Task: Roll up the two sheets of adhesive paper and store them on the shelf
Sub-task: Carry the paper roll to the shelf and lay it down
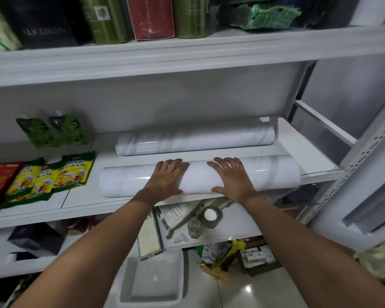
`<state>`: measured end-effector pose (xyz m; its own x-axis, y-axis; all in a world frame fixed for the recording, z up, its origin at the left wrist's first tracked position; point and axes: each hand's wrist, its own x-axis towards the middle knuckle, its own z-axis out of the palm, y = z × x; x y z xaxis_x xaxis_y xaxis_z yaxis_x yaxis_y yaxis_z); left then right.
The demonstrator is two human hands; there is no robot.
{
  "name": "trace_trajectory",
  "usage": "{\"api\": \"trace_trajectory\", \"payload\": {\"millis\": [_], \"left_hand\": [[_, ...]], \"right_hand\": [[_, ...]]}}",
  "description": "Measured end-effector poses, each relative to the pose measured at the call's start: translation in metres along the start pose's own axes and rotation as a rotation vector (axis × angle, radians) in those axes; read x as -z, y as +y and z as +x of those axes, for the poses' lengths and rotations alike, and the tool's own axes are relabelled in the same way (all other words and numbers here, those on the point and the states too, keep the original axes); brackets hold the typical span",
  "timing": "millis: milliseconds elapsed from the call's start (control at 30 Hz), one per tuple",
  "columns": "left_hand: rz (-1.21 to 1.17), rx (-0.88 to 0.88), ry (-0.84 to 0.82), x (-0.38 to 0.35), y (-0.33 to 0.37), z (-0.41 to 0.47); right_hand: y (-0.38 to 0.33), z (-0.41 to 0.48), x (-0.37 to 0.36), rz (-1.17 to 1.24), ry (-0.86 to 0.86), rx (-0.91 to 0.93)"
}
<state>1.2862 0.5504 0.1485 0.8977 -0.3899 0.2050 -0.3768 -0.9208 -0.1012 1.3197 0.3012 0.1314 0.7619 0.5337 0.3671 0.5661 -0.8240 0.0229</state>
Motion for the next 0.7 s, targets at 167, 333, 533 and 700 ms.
{"api": "trace_trajectory", "payload": {"millis": [167, 333, 533, 700], "left_hand": [[0.018, 0.062, -0.042, -0.004, -0.002, 0.004], [0.053, 0.089, -0.045, -0.017, -0.007, 0.025], [0.081, 0.119, -0.001, -0.03, -0.019, 0.053], [0.008, 0.134, -0.001, -0.034, -0.027, 0.07]], "right_hand": [[-0.002, 0.007, -0.007, -0.016, -0.012, 0.005], [0.005, 0.024, -0.021, -0.033, 0.003, -0.004], [0.024, 0.055, -0.032, -0.059, 0.001, -0.002], [0.041, 0.074, -0.041, -0.01, -0.041, 0.015]]}}
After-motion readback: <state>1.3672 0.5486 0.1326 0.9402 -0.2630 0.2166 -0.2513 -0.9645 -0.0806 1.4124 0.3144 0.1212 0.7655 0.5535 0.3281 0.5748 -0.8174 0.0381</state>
